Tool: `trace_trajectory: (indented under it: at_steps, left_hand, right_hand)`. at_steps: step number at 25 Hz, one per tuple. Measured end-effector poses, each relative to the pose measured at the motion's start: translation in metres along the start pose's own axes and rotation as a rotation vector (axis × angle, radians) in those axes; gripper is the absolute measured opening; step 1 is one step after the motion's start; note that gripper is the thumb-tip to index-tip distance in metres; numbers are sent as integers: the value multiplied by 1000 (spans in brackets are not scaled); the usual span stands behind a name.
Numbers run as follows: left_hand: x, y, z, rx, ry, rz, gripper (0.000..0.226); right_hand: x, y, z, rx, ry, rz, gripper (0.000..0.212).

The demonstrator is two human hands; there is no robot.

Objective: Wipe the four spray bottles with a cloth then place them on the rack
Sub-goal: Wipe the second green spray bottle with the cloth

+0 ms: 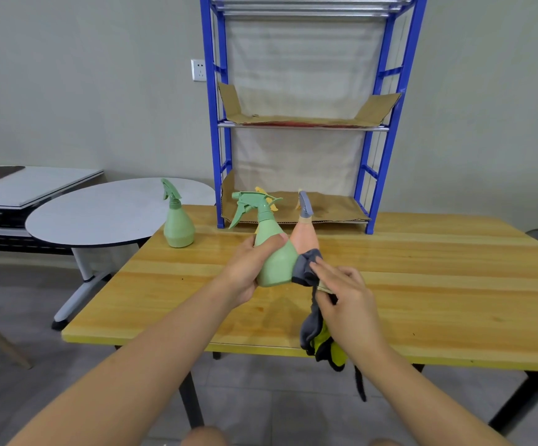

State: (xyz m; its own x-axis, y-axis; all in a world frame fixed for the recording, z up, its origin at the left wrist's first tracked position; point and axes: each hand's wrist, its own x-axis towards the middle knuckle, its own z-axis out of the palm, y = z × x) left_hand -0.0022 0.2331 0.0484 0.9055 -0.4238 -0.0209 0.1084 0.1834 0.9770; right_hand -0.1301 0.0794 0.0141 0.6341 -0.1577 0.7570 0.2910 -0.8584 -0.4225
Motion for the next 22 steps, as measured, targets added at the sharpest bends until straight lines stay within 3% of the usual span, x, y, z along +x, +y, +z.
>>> trace_trajectory:
  at_steps: [3,9,13,16,20,22]
  left_hand:
    - [3,2,2,15,8,29,85]
    - [-1,-3,-1,-205,-129,-60,73]
    - [-3,-2,-3,-62,-139,-7,57]
    - [-6,-1,5,-39,-65,-6,50]
    - [-6,-2,10,-10,-36,11,65]
    - [-4,-3,8,-88,-40,-17,52]
  right_hand:
    - [-7,-9,2,-50,-27,-243,43]
    - [6,8,-2,-50,28,24,57]
    - [-3,-1,-5,-115,-20,-250,49]
    - [4,4,-5,-114,-4,-125,50]
    - [-2,-5,-6,-171,-90,-343,41]
    - [0,1,-6,-162,-67,-288,43]
